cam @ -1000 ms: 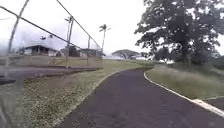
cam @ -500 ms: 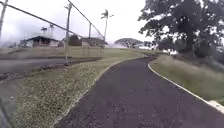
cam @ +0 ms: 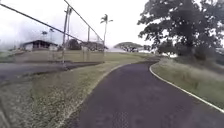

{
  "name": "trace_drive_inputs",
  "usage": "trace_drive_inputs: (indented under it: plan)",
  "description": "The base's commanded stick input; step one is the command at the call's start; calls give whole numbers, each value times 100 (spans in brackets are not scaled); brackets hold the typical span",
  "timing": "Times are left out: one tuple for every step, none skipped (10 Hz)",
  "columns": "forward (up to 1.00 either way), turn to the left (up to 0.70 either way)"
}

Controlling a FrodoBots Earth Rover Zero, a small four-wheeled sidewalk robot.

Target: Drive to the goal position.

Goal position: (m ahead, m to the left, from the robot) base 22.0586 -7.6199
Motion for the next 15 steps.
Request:
trace_drive_inputs:
  plan:
    - [70,0]
    - [70,0]
    - [70,0]
    - [70,0]
    - [70,1]
    - [70,12]
    - [70,12]
    - [70,5]
    - [70,0]
    - [70,0]
    - [70,0]
    - [70,0]
    - [70,0]
    - [70,0]
    - [70,0]
